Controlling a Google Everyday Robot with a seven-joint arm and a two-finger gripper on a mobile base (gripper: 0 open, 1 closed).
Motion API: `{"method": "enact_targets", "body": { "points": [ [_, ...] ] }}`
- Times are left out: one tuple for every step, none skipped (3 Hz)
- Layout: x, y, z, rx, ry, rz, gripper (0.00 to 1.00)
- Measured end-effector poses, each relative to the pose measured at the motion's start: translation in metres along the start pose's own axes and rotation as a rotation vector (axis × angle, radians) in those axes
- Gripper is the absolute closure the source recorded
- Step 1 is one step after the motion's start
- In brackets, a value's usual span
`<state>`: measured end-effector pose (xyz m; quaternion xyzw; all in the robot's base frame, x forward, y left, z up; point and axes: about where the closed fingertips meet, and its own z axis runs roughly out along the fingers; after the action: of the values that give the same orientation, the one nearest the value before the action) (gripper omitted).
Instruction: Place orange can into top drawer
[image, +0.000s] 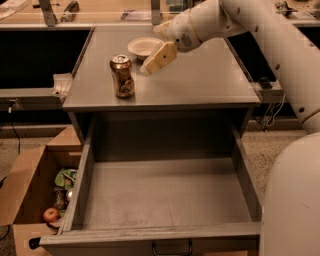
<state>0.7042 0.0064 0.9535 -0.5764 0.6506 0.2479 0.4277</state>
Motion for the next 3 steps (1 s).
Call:
{"method": "enact_targets", "body": {
  "points": [
    [0.009,-0.001,0.025,-0.035,0.003,0.012,0.00],
    [0.009,0.003,0.048,-0.079,-0.005,0.009,0.00],
    [0.005,0.009,0.072,-0.128,-0.017,-0.003,0.00]
  ]
}}
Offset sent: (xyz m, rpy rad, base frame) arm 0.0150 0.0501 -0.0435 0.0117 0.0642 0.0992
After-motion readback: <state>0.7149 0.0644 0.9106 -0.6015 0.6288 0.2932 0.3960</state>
